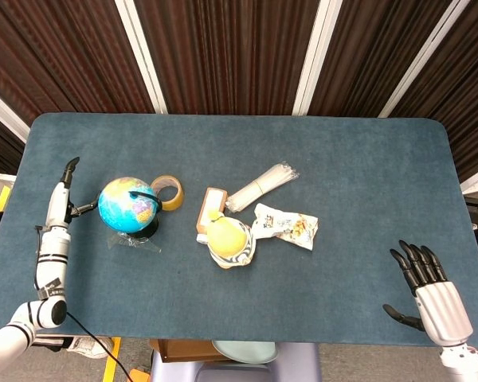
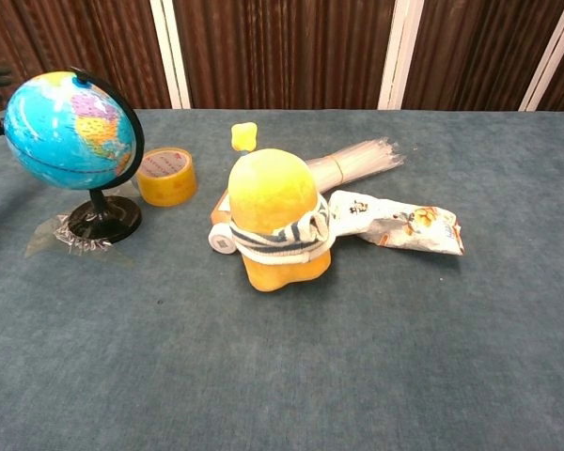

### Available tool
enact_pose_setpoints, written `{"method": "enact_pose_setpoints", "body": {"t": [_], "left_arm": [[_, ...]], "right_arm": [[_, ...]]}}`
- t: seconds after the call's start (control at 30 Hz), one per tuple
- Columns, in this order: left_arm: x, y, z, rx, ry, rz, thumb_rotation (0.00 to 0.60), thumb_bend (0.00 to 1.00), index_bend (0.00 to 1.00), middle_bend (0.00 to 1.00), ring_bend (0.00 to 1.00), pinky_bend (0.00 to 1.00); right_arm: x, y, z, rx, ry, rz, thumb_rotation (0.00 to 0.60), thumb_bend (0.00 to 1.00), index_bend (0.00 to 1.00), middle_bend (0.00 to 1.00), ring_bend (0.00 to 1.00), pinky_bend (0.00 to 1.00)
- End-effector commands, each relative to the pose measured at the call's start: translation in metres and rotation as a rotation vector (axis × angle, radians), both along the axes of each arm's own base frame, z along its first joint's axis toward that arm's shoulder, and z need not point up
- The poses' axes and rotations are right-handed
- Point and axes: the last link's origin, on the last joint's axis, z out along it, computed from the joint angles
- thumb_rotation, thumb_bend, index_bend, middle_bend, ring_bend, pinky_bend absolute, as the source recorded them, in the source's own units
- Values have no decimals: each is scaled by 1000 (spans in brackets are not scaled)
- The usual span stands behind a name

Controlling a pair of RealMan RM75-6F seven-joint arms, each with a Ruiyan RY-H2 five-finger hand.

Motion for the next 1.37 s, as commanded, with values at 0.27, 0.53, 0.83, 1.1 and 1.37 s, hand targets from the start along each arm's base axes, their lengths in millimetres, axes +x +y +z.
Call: {"method": "enact_pose_setpoints", "body": {"t": [0.27, 0.53, 0.83, 1.1, 1.37], "left_arm": [[-15, -7, 8, 1, 71, 1, 520, 373, 0, 0, 0, 0], [-40, -25, 25, 43, 148, 40, 519, 403, 0, 0, 0, 0], [-46, -135, 39, -222, 363, -158, 600, 400, 0, 0, 0, 0], [-25, -192, 40, -159, 759, -261, 600, 400, 0, 0, 0, 0], [-16, -198, 42, -113, 793, -324, 600, 402, 0, 0, 0, 0]], "right_arm": [[2, 0, -3, 15, 3, 6, 600, 121, 0, 0, 0, 0], [1, 1, -4, 35, 7, 4, 600, 122, 0, 0, 0, 0], [1, -2, -12, 63, 21, -3, 600, 120, 0, 0, 0, 0], [5, -2, -20, 118, 24, 20, 600, 121, 0, 0, 0, 0], [6, 2, -23, 127, 34, 21, 600, 121, 0, 0, 0, 0]]}}
